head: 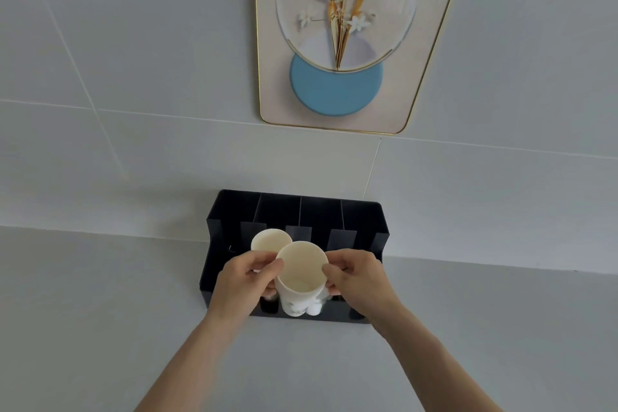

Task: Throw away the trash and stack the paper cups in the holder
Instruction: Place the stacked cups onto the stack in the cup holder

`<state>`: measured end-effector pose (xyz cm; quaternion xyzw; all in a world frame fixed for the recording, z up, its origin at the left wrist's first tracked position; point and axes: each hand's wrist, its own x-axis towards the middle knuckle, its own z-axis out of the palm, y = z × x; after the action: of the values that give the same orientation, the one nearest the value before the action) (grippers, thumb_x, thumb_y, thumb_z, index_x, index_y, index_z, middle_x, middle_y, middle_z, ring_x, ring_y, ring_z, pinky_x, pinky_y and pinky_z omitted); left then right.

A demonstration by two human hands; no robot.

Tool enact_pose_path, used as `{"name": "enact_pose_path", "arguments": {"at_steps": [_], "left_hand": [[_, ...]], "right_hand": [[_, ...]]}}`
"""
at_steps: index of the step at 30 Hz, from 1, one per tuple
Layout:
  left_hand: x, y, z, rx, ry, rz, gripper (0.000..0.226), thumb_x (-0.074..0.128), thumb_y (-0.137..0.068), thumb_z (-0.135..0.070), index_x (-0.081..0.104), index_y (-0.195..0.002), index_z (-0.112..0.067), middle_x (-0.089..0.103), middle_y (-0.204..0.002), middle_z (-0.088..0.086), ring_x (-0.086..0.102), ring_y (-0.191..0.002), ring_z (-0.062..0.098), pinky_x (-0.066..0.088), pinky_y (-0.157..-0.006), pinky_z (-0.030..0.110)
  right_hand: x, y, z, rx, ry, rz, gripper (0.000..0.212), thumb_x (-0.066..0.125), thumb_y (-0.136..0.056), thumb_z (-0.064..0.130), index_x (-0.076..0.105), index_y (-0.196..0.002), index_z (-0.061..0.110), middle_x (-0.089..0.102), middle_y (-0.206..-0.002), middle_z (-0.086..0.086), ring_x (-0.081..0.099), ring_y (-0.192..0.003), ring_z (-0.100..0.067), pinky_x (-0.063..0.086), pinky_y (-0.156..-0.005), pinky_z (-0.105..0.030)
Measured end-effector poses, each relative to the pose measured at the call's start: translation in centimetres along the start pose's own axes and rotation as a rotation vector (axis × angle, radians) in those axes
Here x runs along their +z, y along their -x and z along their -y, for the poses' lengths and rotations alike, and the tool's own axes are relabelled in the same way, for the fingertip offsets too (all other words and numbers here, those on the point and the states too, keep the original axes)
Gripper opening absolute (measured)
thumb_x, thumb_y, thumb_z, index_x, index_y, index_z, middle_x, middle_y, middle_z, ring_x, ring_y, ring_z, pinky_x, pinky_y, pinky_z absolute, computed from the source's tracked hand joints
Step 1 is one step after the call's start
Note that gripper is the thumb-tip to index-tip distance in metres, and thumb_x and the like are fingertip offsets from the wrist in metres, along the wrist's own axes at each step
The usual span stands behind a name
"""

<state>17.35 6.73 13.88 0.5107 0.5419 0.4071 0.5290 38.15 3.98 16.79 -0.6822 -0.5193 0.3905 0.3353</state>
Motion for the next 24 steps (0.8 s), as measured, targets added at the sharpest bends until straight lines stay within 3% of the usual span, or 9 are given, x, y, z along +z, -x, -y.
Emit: {"name": "enact_pose_path", "arguments": {"at_steps": [3, 8, 13, 19, 24], "left_hand": [[-0.7, -1.1, -1.3, 0.017, 0.021, -0.019, 0.029, 0.074, -0.076, -0.038, 0.080, -0.099, -0.022, 0.081, -0.094, 0.004, 0.079, -0.083, 0.019, 0.064, -0.086, 0.046], [-1.5, -2.7, -3.6, 0.053, 0.050, -0.040, 0.017, 0.071, -0.094, -0.021, 0.079, -0.106, -0.012, 0.082, -0.091, 0.004, 0.079, -0.082, 0.015, 0.065, -0.082, 0.036], [-2.3, -4.2, -5.7, 0.050, 0.076, -0.056, 0.011, 0.070, -0.094, -0.021, 0.079, -0.097, -0.015, 0.082, -0.085, 0.003, 0.078, -0.077, 0.016, 0.064, -0.082, 0.041], [-2.6, -5.7, -7.9, 0.054, 0.151, -0.055, 0.011, 0.072, -0.094, -0.020, 0.078, -0.096, -0.012, 0.081, -0.086, 0.008, 0.078, -0.079, 0.023, 0.065, -0.076, 0.036], [-3.4, -7.0, -9.0, 0.082, 0.169, -0.083, 0.016, 0.070, -0.095, -0.018, 0.078, -0.102, -0.006, 0.079, -0.087, 0.011, 0.076, -0.074, 0.019, 0.066, -0.075, 0.032]], "right_hand": [[-0.1, -1.0, 1.7, -0.021, 0.006, -0.021, 0.025, 0.063, -0.090, 0.016, 0.081, -0.102, 0.029, 0.080, -0.084, 0.008, 0.076, -0.075, -0.012, 0.065, -0.084, -0.044], [-0.5, -2.7, 4.9, -0.058, -0.009, -0.051, 0.023, 0.063, -0.089, 0.016, 0.082, -0.090, 0.030, 0.080, -0.079, 0.002, 0.077, -0.077, -0.020, 0.065, -0.083, -0.046], [-1.1, -4.3, 7.3, -0.077, -0.002, -0.063, 0.018, 0.063, -0.089, 0.018, 0.081, -0.088, 0.020, 0.080, -0.079, -0.010, 0.077, -0.078, -0.029, 0.065, -0.082, -0.048], [-1.8, -5.9, 9.5, -0.080, -0.032, -0.104, 0.017, 0.064, -0.089, 0.017, 0.080, -0.090, 0.018, 0.081, -0.077, -0.010, 0.079, -0.074, -0.027, 0.066, -0.082, -0.046], [-1.2, -6.7, 10.9, -0.104, -0.069, -0.121, 0.018, 0.063, -0.091, 0.015, 0.081, -0.090, 0.016, 0.080, -0.080, -0.014, 0.077, -0.079, -0.032, 0.066, -0.081, -0.047]]}}
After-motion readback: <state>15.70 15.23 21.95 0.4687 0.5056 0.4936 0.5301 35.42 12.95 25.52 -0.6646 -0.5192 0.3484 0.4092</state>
